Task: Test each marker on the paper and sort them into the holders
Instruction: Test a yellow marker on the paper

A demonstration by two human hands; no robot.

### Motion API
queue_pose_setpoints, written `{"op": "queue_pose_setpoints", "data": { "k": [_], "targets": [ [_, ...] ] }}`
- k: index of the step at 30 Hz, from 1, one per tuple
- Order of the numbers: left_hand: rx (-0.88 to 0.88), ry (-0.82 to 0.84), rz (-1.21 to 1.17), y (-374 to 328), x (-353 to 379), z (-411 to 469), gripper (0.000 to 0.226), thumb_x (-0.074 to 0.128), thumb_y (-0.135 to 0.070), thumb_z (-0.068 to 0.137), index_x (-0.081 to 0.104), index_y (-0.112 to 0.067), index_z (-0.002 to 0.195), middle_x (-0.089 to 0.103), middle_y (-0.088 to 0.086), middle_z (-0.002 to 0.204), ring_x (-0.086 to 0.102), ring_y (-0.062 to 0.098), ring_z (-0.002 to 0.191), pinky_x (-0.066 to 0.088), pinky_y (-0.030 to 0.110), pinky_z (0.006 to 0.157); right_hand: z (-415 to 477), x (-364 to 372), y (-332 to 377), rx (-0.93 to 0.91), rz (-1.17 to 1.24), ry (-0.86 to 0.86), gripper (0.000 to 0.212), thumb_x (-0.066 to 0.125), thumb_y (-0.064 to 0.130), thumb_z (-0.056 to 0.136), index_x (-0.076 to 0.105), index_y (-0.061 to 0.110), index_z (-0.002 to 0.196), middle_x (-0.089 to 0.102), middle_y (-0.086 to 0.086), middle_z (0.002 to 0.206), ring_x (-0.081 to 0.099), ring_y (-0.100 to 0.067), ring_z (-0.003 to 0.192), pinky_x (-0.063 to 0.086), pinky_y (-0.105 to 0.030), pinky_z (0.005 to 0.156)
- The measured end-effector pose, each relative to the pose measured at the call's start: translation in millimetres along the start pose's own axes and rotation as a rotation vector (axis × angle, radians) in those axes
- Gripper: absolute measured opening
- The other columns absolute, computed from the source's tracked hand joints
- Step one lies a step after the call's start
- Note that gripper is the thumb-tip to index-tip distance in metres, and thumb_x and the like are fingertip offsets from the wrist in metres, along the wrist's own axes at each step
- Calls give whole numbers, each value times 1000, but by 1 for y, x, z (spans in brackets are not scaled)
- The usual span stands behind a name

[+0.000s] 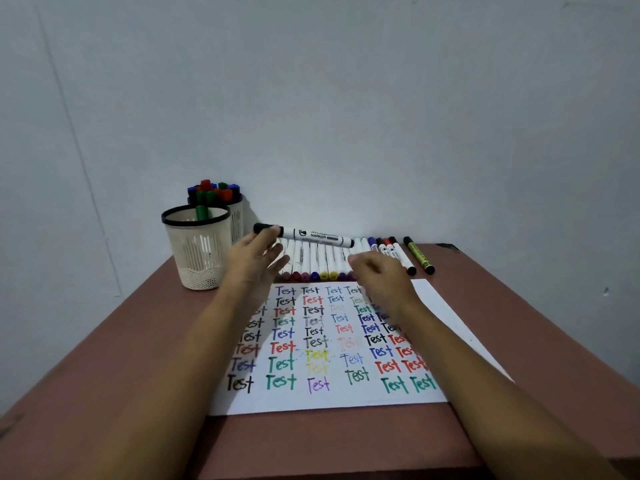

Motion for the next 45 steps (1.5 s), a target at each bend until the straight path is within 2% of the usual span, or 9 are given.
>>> {"op": "queue_pose_setpoints", "data": {
  "k": [3, 6, 15, 20, 24, 30, 36, 40, 45],
  "targets": [
    [86, -62, -37, -14, -9, 2, 11, 56, -7, 90, 57, -10, 80, 60, 3, 72, 61, 15, 73, 53, 28, 78, -4, 9, -13, -210, -501, 65, 28, 56, 28, 93, 66, 12, 113, 62, -5, 107, 55, -16, 101, 43, -25, 82],
    [212, -93, 153, -38, -11, 6, 9, 57, -6, 90, 59, -9, 82, 62, 8, 80, 63, 20, 81, 55, 31, 82, -5, 17, -21, -268, -659, 216, 33, 54, 32, 94, 66, 12, 117, 61, -6, 113, 53, -20, 110, 43, -29, 88],
    [662, -235, 607, -155, -16, 21, 20, 57, -6, 85, 49, -18, 100, 59, 0, 86, 61, 14, 78, 55, 34, 77, -1, 14, -15, -270, -649, 213, 36, 51, 36, 95, 62, 17, 124, 56, 1, 123, 52, -13, 113, 42, -27, 94],
    [648, -279, 877, -158, -36, 32, 21, 56, -9, 89, 45, -18, 104, 57, 4, 97, 57, 14, 78, 41, 17, 58, 0, 16, -7, -289, -648, 211, 34, 52, 36, 95, 63, 18, 122, 57, 1, 121, 53, -14, 112, 43, -28, 93],
    [552, -245, 1111, -134, -54, 37, 33, 56, -12, 90, 41, -17, 120, 55, 5, 102, 56, 17, 77, 42, 22, 55, -2, 17, -7, -283, -658, 216, 34, 52, 36, 94, 63, 19, 121, 58, 1, 121, 53, -14, 113, 43, -30, 94],
    [477, -158, 1410, -112, -59, 43, 29, 54, -16, 90, 53, -10, 118, 59, 15, 117, 56, 25, 100, 43, 28, 77, -2, 18, -7, -275, -657, 219, 34, 52, 36, 94, 63, 19, 121, 57, 1, 121, 52, -14, 113, 42, -29, 94],
    [956, -161, 1352, -94, -7, 12, 31, 57, -6, 88, 56, -2, 118, 54, 18, 118, 55, 32, 104, 48, 38, 89, 0, 19, -6, -269, -663, 223, 33, 52, 36, 94, 63, 19, 121, 57, 0, 121, 52, -15, 113, 42, -29, 94],
    [789, 82, 1349, -38, 29, -4, 30, 52, -16, 92, 56, -11, 121, 54, 9, 122, 49, 22, 113, 36, 25, 91, 0, 20, -7, -275, -639, 203, 31, 50, 28, 96, 63, 16, 121, 58, -5, 119, 54, -17, 112, 44, -29, 92],
    [499, 367, 1579, 40, 34, -5, 37, 47, -26, 94, 53, -15, 129, 51, 9, 129, 48, 24, 117, 39, 30, 97, 6, -5, -1, -151, -352, -218, 30, 46, 14, 96, 61, 9, 122, 57, -10, 122, 57, -22, 108, 39, -21, 82]
  ]
}}
Point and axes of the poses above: each hand's wrist, its own z-axis towards the middle knuckle, its own x-axis out of the palm, y = z × x, the point moved 3 cm from there along z, towards the middle knuckle
